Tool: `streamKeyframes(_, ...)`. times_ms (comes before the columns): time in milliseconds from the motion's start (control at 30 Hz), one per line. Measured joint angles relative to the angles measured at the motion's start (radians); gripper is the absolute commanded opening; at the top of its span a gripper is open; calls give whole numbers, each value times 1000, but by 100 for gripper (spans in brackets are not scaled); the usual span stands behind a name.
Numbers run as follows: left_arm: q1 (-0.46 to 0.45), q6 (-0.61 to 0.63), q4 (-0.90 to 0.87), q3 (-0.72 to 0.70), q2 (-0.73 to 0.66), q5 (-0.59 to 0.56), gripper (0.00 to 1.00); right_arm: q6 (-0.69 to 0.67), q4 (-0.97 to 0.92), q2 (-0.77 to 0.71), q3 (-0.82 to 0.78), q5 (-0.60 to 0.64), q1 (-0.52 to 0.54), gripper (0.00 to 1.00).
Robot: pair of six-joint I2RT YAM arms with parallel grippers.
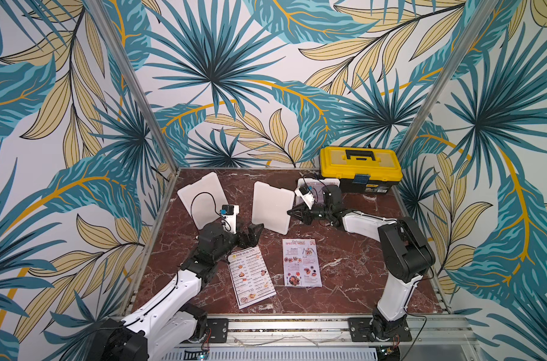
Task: Insert the menus into the narrow rack
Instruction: Adjust the narrow rack at the center of the board.
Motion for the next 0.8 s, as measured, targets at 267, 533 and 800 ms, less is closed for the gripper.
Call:
streamKeyframes(267, 0, -5, 0, 0, -25, 12, 99, 64, 56, -2, -49, 7, -29, 43)
streamKeyframes(533, 0, -5, 1, 0, -46, 34, 99, 163, 125, -24, -157, 113, -48, 50)
streamKeyframes(800, -14, -4, 1, -3, -48, 53, 100, 256, 207, -120, -224, 225, -55, 51)
